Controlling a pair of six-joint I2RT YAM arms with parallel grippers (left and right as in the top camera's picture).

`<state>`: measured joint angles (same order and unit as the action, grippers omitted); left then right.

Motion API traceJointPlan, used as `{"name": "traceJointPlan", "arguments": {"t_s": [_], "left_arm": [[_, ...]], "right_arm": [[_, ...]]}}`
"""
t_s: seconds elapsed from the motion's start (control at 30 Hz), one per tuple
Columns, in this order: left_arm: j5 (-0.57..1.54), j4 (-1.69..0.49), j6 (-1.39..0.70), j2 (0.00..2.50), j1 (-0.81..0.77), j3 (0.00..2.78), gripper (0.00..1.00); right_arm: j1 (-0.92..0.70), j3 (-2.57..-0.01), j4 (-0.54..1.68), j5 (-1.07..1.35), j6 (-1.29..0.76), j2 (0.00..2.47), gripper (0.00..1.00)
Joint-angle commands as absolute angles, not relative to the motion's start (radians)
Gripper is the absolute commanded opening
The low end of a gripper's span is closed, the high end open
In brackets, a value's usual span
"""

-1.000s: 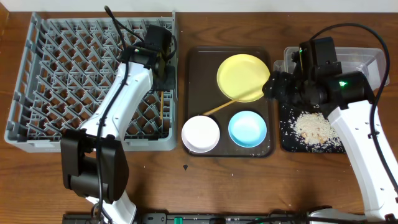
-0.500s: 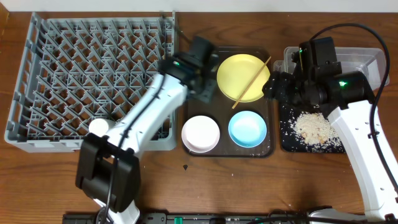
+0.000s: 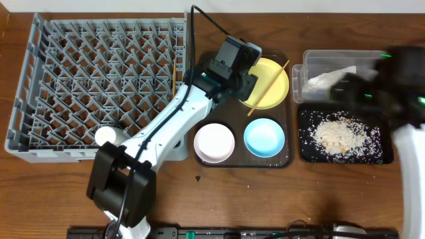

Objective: Sort waste into correct bins and load items into the dishwasher

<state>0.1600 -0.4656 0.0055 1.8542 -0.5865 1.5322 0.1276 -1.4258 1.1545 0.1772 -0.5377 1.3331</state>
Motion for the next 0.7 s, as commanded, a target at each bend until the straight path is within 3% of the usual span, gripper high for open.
{"name": "traceJointPlan", "arguments": {"t_s": [0.0, 0.67], "left_arm": [[0.229, -0.451, -0.028, 1.914, -0.594, 1.558, 0.54], [0.213, -0.290, -0.012, 2.220, -0.675, 1.662, 0.53]], "right_arm": [[0.200, -1.438, 1.177, 0.207, -0.539, 1.262, 0.80], [0.215, -1.438, 1.271, 0.208, -0.514, 1.242, 0.81]]}}
